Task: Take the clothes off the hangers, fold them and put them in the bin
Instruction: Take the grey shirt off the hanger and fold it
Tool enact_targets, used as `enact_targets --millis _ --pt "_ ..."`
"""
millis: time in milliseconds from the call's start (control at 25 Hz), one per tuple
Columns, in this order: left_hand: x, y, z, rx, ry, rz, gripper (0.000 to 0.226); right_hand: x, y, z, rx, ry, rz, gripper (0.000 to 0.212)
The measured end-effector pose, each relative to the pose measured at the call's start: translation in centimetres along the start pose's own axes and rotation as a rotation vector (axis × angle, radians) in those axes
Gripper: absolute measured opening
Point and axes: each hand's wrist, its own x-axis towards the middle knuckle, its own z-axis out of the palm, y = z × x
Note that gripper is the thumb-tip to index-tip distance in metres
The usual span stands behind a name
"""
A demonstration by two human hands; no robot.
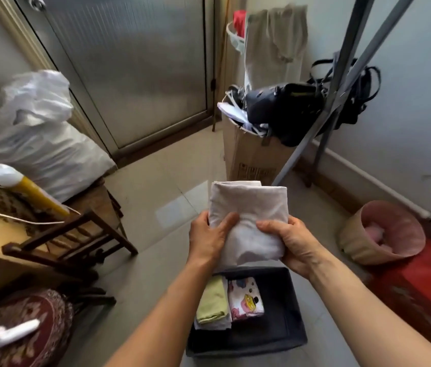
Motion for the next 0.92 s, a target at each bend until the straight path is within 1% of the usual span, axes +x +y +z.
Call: enact_targets --millis 80,200,280,360,520,600,720,920 --pt "2.1 -3.6 0.9 -0.009 -0.004 -0.054 0.033 3.3 3.2 -1.5 -0.011 0.061 0.022 0.029" --pt "4.6 -10.7 2.2 -0.035 -0.048 -0.156 0.033 8.0 8.8 -4.6 -0.032 0.076 0.118 0.025" --pt "5.8 -16.3 3.0 -0.076 -0.063 -0.226 0.034 10.9 13.2 -7.2 -0.058 0.070 0.193 0.028" --pt "6.7 -21.6 3.7 -0.074 -0.088 -0.284 0.029 13.3 17.5 -9.6 -0.087 0.089 0.278 0.034" --pt "8.9 -31.9 6.0 -0.005 -0.127 -0.400 0.031 17.4 27.0 -14.9 -0.094 0.140 0.380 0.032" --pt "9.8 -36.3 7.3 -0.013 -0.135 -0.479 0.030 19.3 31.5 -17.3 -0.067 0.151 0.406 0.035" --pt "10.9 -42.4 9.1 -0.078 -0.154 -0.572 0.038 22.2 37.7 -20.7 -0.019 0.182 0.427 0.036" --pt "14.5 -50.2 12.0 0.004 -0.077 -0.551 0.044 27.6 44.2 -23.6 -0.036 0.208 0.402 0.034"
